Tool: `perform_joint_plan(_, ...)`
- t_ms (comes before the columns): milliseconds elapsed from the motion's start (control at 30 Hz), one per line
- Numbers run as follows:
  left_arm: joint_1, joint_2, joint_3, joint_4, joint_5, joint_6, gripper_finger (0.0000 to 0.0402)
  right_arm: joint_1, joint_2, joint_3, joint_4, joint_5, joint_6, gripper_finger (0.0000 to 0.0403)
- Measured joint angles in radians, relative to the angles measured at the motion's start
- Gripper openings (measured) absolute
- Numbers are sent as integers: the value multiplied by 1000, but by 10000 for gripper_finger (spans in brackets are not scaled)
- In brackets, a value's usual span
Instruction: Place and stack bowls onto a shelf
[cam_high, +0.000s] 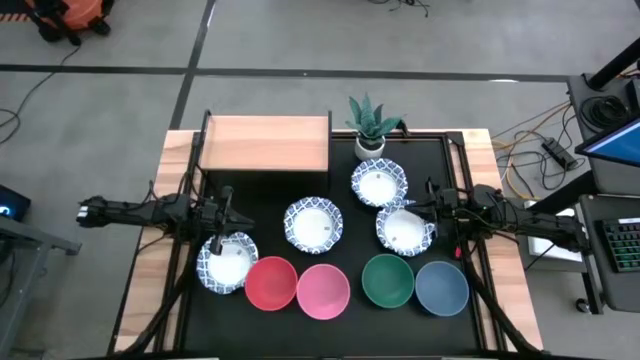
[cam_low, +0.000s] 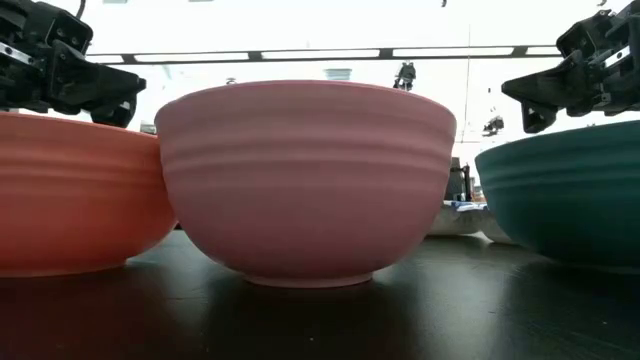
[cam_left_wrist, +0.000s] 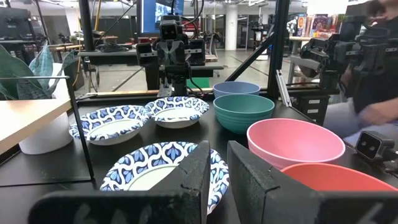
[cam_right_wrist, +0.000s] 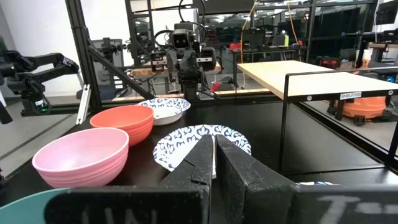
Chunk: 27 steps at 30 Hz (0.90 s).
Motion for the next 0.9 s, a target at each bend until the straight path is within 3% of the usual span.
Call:
perform_joint_plan(800, 0, 0, 0, 0, 0, 0, 37, 0, 0, 0, 6, 4, -1, 9)
perform_joint_plan(900, 0, 0, 0, 0, 0, 1, 37, 0, 0, 0, 51, 23, 122, 9)
